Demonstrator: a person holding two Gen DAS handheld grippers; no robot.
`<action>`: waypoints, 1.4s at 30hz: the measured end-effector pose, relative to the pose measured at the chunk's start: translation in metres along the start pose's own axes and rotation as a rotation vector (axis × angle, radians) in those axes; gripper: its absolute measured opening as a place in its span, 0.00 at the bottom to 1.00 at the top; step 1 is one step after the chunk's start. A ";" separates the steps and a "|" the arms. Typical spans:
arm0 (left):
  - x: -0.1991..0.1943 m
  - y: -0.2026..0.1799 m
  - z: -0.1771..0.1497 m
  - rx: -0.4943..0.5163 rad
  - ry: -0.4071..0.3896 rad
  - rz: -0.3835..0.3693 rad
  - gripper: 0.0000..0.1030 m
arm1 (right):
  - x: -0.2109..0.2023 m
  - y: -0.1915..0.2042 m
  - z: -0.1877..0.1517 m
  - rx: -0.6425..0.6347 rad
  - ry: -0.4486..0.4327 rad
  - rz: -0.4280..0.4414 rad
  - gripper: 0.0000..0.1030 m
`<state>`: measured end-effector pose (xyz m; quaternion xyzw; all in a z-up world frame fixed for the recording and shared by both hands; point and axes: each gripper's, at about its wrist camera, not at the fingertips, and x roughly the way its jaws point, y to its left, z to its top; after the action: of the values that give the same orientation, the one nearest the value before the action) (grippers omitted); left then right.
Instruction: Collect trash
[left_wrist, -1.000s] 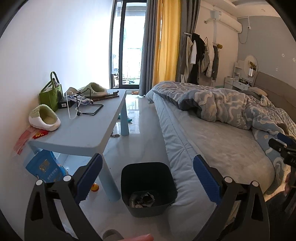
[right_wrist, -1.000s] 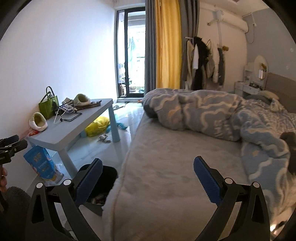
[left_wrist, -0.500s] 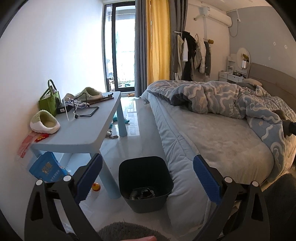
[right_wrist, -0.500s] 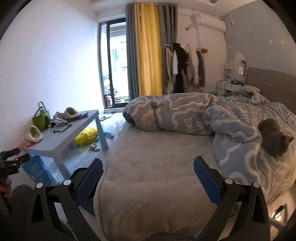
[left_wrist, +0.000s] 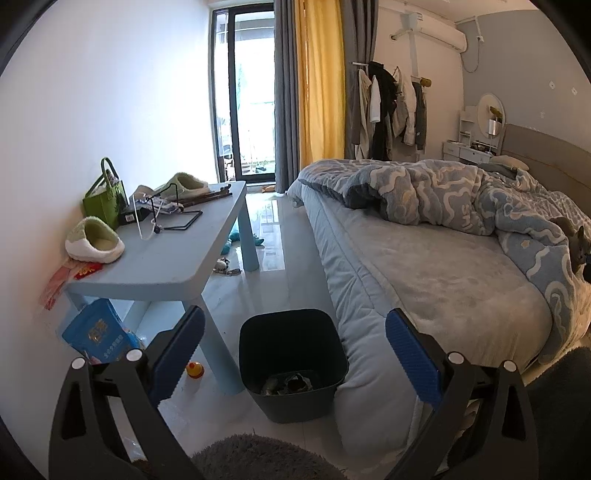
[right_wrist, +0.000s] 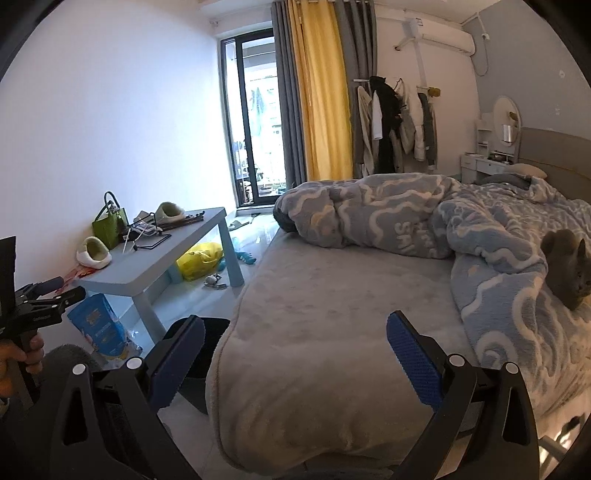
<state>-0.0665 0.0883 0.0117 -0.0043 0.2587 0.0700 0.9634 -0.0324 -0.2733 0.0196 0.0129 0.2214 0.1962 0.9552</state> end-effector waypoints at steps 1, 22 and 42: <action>0.001 0.001 0.000 -0.008 0.006 -0.002 0.97 | 0.001 0.000 -0.001 -0.002 0.002 0.003 0.97; 0.000 -0.004 0.001 -0.004 -0.005 -0.012 0.97 | 0.001 -0.007 -0.001 0.026 0.007 0.016 0.97; 0.000 -0.005 0.000 -0.005 -0.005 -0.010 0.97 | 0.000 -0.006 -0.001 0.024 0.007 0.015 0.97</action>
<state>-0.0660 0.0833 0.0121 -0.0079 0.2559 0.0660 0.9644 -0.0302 -0.2788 0.0182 0.0255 0.2269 0.2009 0.9526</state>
